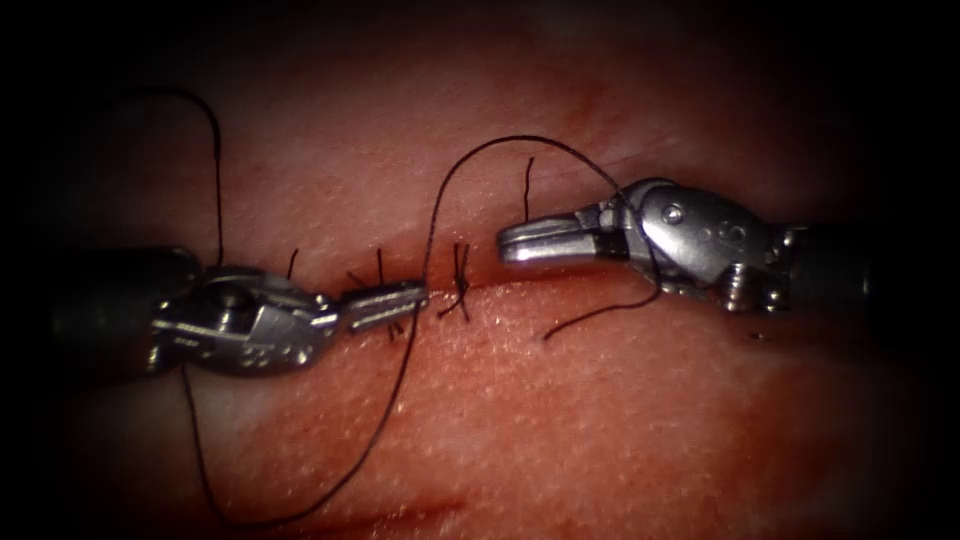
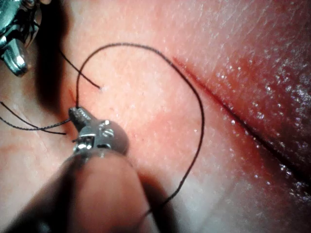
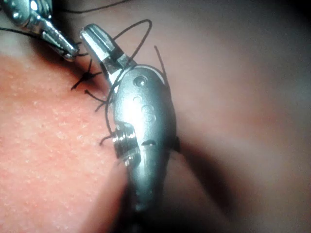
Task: Wound Closure
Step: Wrap suture counter-clockwise around right tool two times
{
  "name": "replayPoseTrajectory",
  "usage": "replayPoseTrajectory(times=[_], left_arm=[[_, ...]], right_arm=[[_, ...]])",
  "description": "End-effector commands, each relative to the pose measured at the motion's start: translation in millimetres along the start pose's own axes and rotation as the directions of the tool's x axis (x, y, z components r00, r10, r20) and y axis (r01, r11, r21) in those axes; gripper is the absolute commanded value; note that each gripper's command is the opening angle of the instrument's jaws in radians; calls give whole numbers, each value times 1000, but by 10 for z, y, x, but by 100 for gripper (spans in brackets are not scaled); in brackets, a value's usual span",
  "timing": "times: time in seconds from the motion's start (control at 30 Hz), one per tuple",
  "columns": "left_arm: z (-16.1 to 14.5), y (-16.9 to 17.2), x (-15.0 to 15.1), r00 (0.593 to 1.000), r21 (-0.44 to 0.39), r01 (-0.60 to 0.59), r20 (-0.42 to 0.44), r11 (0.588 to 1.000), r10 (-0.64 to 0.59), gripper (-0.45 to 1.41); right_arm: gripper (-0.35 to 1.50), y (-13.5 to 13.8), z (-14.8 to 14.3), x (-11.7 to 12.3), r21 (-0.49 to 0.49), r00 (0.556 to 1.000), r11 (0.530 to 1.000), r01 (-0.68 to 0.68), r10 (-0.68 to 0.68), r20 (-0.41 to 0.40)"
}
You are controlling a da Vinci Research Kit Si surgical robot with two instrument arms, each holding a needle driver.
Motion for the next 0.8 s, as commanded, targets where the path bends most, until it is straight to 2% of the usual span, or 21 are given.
replayPoseTrajectory(times=[0.03,0.13,0.23,0.37,0.4,0.43,0.5,0.57,0.67,0.73,0.8], left_arm=[[10,3,1,1000,-7,-6,-5,1000,6,-45],[17,9,15,1000,-23,-14,-19,1000,14,-45],[21,12,32,999,-36,-18,-31,999,17,-45],[24,13,55,998,-46,-21,-54,999,19,-45],[25,14,62,998,-49,-22,-59,999,19,-45],[27,15,72,997,-51,-18,-70,999,15,-45],[29,15,83,997,-59,-27,-80,998,22,-45],[30,16,90,996,-67,-35,-86,997,29,-45],[28,14,100,995,-67,-41,-97,997,34,-45],[25,11,105,993,-69,-46,-109,997,38,-45],[20,6,107,992,-71,-60,-117,996,52,-45]], right_arm=[[-35,2,13,-4,-14,1000,1000,2,-3,-8],[-35,-1,23,-5,-66,1000,998,5,-6,-10],[-10,-7,32,-5,-101,1000,995,9,-10,-7],[37,-12,42,-5,-182,997,980,78,-76,18],[61,-13,44,-6,-207,995,974,98,-93,31],[88,-14,48,-8,-259,990,956,137,-123,70],[104,-16,51,-12,-306,985,938,162,-136,106],[116,-16,52,-14,-340,978,920,194,-153,144],[131,-14,53,-17,-378,947,883,280,-189,259],[136,-12,53,-19,-367,915,866,341,-215,342],[138,-11,51,-21,-337,888,867,366,-217,405]])
